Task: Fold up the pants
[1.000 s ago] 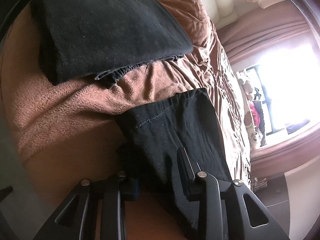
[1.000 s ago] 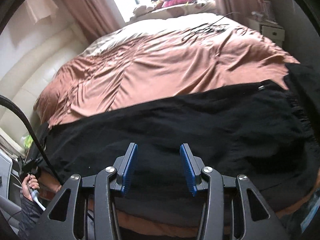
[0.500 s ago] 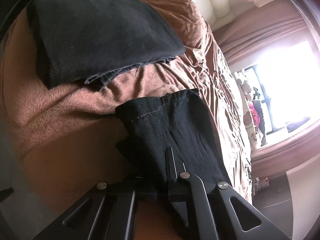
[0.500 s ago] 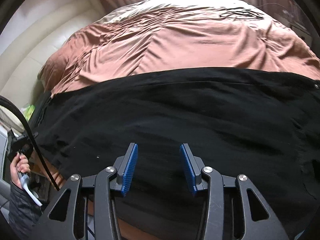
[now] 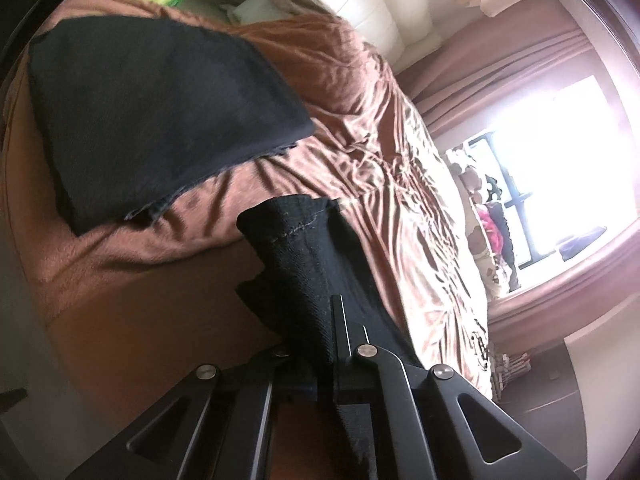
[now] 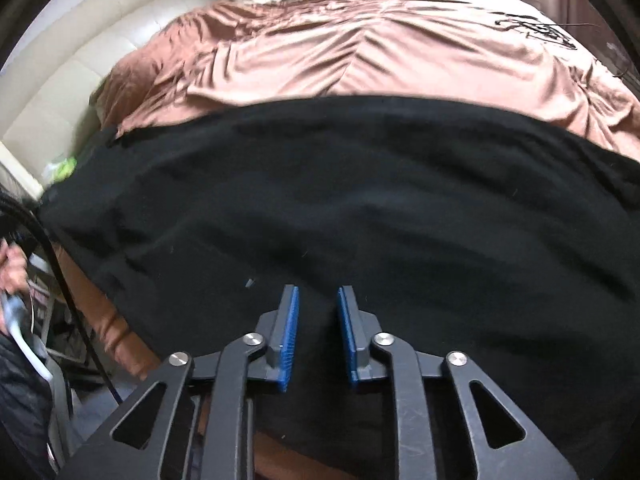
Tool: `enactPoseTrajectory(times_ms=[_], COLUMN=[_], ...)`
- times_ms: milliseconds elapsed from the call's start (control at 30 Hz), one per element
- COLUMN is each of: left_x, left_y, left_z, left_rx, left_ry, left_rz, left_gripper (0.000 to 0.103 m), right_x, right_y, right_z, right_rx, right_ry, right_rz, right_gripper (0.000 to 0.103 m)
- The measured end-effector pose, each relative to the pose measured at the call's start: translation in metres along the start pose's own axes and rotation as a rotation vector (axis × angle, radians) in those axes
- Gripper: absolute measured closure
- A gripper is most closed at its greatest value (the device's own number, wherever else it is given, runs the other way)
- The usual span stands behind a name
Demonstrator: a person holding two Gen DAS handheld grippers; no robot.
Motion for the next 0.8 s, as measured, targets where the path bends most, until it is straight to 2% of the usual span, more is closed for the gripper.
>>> enactPoseTrajectory(times_ms=[133,333,533,800], left_x=[0.006,0.011,0.010,0.006], left_y=[0.008,0.012,0.010,0.001], left_z=[0.015,0.028,0.024,-0.006], left_rx=[-0.015,-0.030,-0.027,0.009], left_ry=[-0.016,-0.023,0.002,0.044], left_rz=[0.005,0.008,0.002,-0.024], left_gripper=[0.100,0.100,0.100,0.100], right_x=[-0.017,-0.036,-0.026,0.000], right_y=[0.000,0.016,0.024,0.005], right_z=[-0.007,-0.006,0.002,0.009], right_rx=[-0.016,0.012,0.005,-0.005], right_ry=[-0.006,-0.046,-0.068,-0.091], right_rz=[-0.030,-0.052,-0.041,-0.044], right_gripper=[0.087,0.088,0.089,0.089])
Point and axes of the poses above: each gripper's, at about its wrist camera, not at the fingertips, and y roughly against the way its jaws point, z to its right, x to its top, the point moved 1 cm from there along -y, roughly the way its jaws point, and after that the axes turned 1 degree about y, right-handed, at the moved point
